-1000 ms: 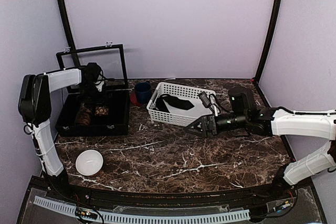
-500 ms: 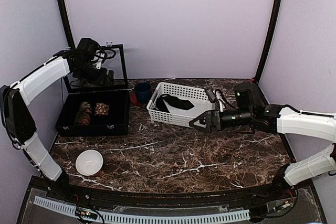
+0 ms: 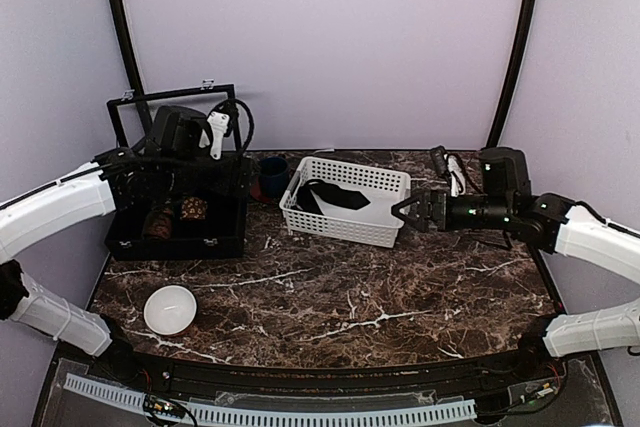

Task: Roll the ties
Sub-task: Reset both arms

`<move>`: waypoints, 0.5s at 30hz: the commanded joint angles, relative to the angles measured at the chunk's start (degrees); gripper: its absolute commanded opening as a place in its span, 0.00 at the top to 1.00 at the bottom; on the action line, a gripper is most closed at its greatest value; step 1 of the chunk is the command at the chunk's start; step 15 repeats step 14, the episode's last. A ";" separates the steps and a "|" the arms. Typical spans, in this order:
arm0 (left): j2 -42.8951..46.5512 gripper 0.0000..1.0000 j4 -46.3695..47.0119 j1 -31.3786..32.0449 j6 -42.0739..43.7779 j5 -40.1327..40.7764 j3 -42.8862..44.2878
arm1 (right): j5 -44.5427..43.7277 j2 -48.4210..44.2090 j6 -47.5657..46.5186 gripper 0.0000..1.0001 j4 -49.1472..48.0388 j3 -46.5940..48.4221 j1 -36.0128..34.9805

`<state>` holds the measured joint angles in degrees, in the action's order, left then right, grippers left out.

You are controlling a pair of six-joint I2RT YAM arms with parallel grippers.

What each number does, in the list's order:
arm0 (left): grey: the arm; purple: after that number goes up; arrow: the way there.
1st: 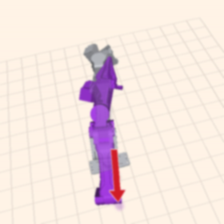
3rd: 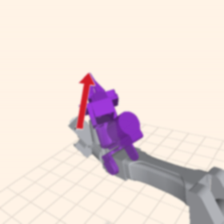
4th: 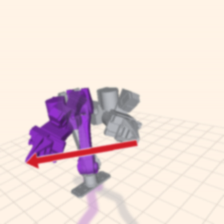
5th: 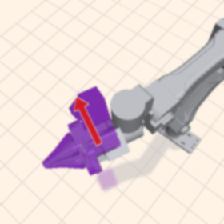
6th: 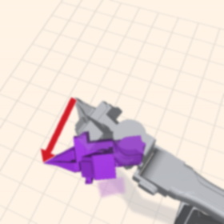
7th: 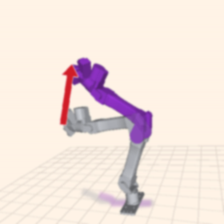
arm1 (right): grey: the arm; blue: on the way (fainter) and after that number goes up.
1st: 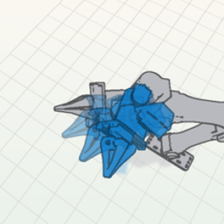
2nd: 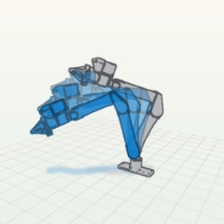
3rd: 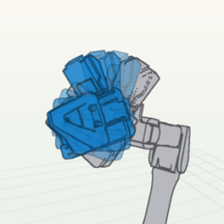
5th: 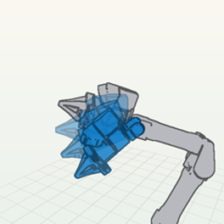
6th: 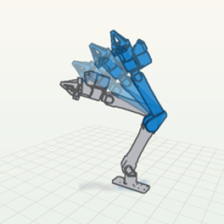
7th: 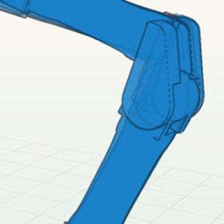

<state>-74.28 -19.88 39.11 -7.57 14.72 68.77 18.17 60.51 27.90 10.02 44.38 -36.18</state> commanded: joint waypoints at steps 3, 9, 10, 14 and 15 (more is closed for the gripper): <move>2.56 0.01 13.48 8.02 -6.34 5.83 -11.53 | -7.08 -4.57 1.16 0.03 1.03 -3.33 1.59; 1.49 0.01 17.31 10.69 -11.11 7.72 -17.29 | -9.86 -7.46 2.18 0.03 0.86 -7.50 1.87; 1.47 0.01 17.02 10.84 -11.70 8.07 -17.25 | -9.95 -7.99 2.31 0.03 0.87 -7.80 1.95; 3.69 0.01 20.78 11.07 -11.71 7.83 -19.68 | -10.90 -9.84 2.83 0.04 1.34 -8.70 1.99; 3.69 0.01 20.78 11.07 -11.71 7.83 -19.68 | -10.90 -9.84 2.83 0.04 1.34 -8.70 1.99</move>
